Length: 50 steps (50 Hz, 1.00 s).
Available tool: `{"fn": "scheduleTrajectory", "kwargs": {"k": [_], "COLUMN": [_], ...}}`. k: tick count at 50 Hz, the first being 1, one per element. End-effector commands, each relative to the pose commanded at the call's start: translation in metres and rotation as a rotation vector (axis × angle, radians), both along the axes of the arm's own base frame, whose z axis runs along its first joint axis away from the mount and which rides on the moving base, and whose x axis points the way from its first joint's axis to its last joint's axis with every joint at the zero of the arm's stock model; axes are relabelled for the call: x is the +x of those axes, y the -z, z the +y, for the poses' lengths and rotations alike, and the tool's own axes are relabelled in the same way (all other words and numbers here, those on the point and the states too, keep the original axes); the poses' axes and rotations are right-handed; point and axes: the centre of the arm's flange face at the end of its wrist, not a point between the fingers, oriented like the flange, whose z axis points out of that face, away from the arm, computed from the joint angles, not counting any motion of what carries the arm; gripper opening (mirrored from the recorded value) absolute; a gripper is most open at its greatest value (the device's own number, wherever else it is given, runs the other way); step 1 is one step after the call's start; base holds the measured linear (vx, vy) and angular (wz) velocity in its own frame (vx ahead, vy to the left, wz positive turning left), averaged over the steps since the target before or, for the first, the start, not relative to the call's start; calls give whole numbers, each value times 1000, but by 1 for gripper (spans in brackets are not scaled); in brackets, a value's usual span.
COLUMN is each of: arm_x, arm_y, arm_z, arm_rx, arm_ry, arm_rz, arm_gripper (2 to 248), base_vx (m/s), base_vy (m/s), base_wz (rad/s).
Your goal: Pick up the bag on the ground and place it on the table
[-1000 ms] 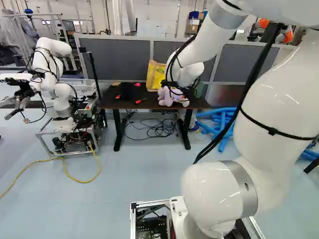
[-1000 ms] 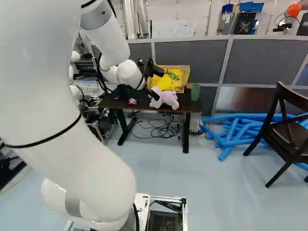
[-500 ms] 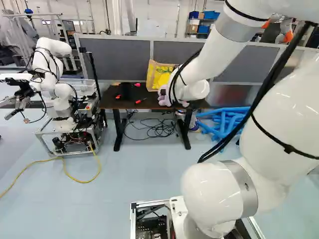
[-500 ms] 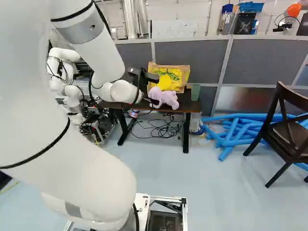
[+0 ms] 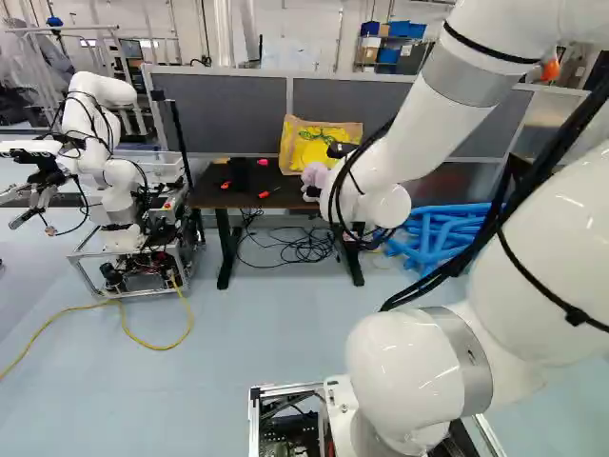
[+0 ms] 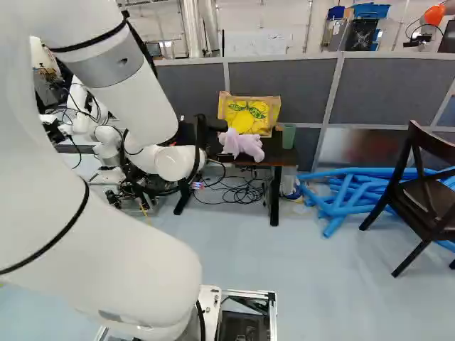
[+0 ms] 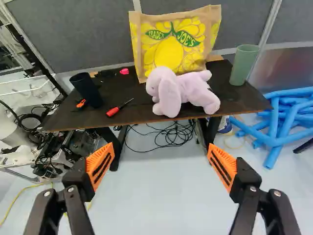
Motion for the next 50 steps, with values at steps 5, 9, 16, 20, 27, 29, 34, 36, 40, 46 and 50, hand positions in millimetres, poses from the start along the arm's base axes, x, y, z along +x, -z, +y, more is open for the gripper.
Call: {"fn": "scheduleTrajectory", "kwargs": {"k": [5,9,16,20,27,29,34,36,40,46,50], "arm_x": [-9,-16,-26,-32,-40,-42,-47,-48,-51,-55,-56], "arm_y": [4,8,13,15,19,20,22,23,24,26,26], "arm_z": [0,1,1,1,1,2,2,2,2,2,2], "arm_rx": [-19,-33,-55,-67,-84,-88,-98,-101,-107,-114,-117], "arm_ry": [-10,-17,-27,-32,-40,-42,-46,-47,-50,-52,-54], "arm_rz": [-17,-29,-49,-59,-74,-78,-86,-89,-94,-100,-103], "arm_gripper": [247,247,247,247,247,247,247,247,247,247,247], "base_vx": [0,0,0,0,0,0,0,0,0,0,0], "base_vy": [0,0,0,0,0,0,0,0,0,0,0], "base_wz": [0,0,0,0,0,0,0,0,0,0,0]}}
